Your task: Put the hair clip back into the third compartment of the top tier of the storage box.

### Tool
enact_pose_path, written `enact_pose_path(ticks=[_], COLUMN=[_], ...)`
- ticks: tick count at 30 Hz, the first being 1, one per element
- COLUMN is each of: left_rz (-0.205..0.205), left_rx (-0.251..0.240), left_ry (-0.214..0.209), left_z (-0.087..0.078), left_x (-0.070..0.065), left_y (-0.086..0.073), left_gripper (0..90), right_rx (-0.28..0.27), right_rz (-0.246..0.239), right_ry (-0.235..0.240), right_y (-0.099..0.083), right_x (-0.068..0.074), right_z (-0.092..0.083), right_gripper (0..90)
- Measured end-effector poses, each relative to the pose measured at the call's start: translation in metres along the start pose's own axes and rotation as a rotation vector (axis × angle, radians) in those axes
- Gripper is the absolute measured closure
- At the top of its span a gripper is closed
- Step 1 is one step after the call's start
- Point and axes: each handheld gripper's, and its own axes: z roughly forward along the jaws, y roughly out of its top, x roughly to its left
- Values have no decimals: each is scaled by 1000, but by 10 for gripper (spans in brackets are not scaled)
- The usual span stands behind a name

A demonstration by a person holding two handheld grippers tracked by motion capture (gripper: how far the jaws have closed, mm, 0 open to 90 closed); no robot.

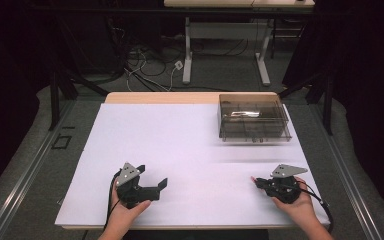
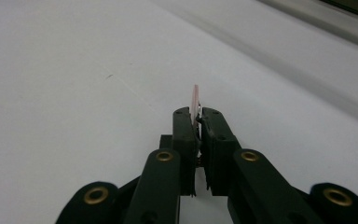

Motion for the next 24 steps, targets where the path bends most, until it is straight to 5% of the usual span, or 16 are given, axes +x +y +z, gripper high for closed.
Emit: enact_pose_path(ticks=[24], left_rz=[-20], left_rx=[7], left_ry=[10], left_z=[0], left_x=[2], left_y=[-1], left_gripper=[16], right_rx=[-97], right_rz=[28], right_ry=[-42], right_y=[5], right_x=[-6], right_z=[-13], right_gripper=[853])
